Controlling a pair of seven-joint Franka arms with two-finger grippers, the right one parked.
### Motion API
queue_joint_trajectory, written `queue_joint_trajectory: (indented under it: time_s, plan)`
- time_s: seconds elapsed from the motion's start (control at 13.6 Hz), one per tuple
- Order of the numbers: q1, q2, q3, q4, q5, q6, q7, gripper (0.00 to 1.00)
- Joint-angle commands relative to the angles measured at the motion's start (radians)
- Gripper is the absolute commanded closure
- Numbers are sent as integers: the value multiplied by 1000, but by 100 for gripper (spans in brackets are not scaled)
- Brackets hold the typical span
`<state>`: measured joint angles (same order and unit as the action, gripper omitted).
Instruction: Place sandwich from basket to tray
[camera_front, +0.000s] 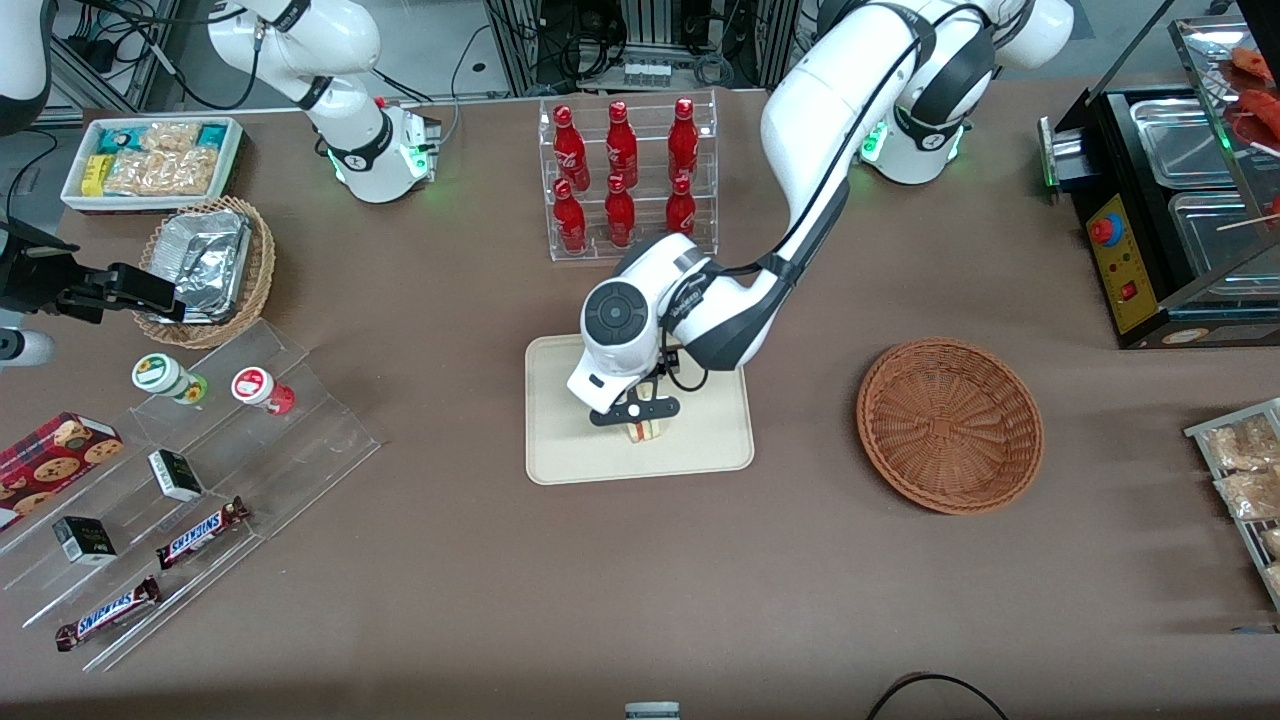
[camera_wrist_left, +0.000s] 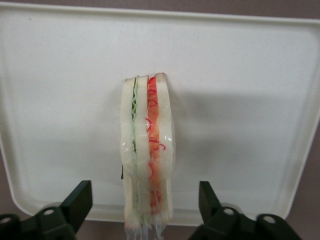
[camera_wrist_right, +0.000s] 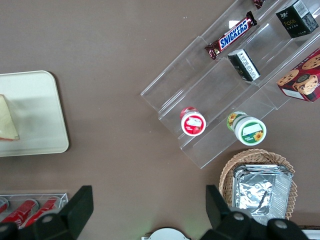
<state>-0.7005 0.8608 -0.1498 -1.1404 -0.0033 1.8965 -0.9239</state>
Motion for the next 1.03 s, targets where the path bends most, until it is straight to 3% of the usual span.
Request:
queue_joint_trajectory:
  time_s: [0.0,0.44,0.96]
  plan:
    - [18,-86,7,-1,5,-71,-10,0]
    - [114,-186,10,-30,5,-183,229,0]
    - [357,-390,6,-255,-9,-217,519,0]
